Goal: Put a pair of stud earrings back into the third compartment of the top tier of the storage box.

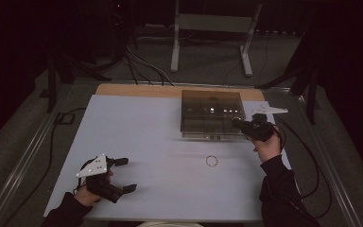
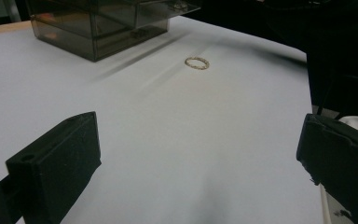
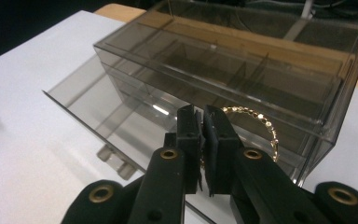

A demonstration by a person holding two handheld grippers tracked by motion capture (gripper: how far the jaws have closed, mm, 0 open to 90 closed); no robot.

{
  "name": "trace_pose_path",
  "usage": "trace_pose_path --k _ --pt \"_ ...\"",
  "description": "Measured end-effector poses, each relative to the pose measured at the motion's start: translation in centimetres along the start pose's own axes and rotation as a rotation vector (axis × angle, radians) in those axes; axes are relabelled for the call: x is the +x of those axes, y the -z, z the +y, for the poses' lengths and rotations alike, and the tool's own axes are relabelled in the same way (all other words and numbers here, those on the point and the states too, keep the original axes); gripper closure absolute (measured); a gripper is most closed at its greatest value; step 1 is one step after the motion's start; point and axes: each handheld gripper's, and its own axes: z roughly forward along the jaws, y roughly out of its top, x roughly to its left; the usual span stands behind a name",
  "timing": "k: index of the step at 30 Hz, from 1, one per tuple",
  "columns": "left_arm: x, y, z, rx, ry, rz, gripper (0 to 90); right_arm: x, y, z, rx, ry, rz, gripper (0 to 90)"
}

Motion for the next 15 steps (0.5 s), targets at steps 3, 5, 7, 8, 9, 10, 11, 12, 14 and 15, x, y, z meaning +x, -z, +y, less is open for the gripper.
trace_pose_path --k 3,5,7,8,9,10,11,12,14,15 --pt "0.03 0.01 0.01 -0.004 0.003 0.000 0.5 -0.31 -0.45 -0.28 0.012 -0.008 -0.004 86.2" --pt "0.02 0.01 -0.01 -0.001 0.002 0.001 0.5 -0.52 -0.69 -0.45 0.017 -0.015 -0.004 86.1" --pt "0.03 0.01 0.01 -0.003 0.002 0.002 0.5 -0.72 -0.88 -0.60 0.024 -0.015 -0.008 86.1" --pt "0.03 0.01 0.02 -0.004 0.004 0.002 0.5 -0.81 -0.96 -0.66 0.027 -0.020 -0.007 86.0" --pt "0.01 0.02 0.02 -0.005 0.004 0.002 0.5 -0.92 -1.04 -0.72 0.028 -0.024 -0.006 85.9" --pt "-0.01 0.01 0.01 -0.003 0.002 0.002 0.5 -0.99 -1.10 -0.76 0.031 -0.027 -0.005 85.8" --pt "-0.02 -0.01 0.00 0.000 0.000 0.003 0.5 -1.02 -1.12 -0.78 0.033 -0.027 -0.007 85.6" --pt "-0.01 -0.02 0.00 0.000 -0.001 0.003 0.5 -1.03 -1.11 -0.77 0.033 -0.025 -0.004 82.8" --pt "0.04 -0.03 -0.01 -0.002 0.006 0.002 0.5 -1.00 -0.95 -0.69 0.026 -0.027 -0.003 77.0" --pt "0.04 -0.03 -0.02 -0.001 0.006 0.004 0.5 -0.94 -0.84 -0.65 0.021 -0.025 -0.005 74.9"
